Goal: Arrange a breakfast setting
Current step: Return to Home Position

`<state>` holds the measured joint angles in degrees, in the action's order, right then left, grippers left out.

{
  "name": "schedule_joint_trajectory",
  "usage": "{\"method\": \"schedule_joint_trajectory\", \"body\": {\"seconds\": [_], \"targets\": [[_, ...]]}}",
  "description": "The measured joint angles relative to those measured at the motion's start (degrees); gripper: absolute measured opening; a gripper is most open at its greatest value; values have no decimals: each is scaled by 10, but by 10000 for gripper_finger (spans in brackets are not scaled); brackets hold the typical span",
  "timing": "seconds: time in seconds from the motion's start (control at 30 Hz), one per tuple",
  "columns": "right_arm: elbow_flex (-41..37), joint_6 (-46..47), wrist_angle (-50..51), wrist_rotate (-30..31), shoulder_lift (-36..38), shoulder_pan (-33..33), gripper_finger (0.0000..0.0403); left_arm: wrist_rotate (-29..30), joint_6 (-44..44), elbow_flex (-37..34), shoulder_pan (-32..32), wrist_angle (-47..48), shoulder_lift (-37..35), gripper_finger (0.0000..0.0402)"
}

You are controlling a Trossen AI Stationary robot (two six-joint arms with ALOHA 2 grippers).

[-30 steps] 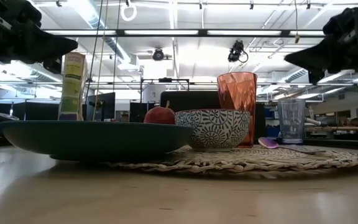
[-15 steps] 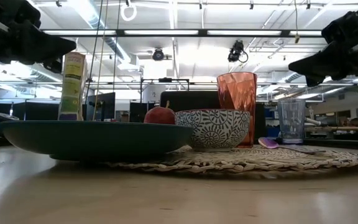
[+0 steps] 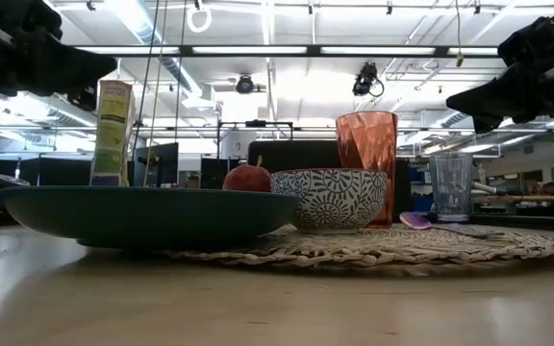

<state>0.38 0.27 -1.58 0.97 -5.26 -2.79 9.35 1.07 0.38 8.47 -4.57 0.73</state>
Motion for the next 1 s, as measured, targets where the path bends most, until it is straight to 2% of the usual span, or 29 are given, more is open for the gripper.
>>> {"method": "schedule_joint_trajectory", "body": {"seconds": [0.1, 0.3, 1.0], "targets": [[0, 0, 0, 0, 2, 1, 30, 0, -2, 0, 0, -9, 0, 11], [0, 0, 4, -6, 52, 3, 30, 0, -2, 0, 0, -11, 0, 11], [0, 0, -1, -10, 51, -19, 30, 1, -2, 0, -1, -11, -6, 11]]}}
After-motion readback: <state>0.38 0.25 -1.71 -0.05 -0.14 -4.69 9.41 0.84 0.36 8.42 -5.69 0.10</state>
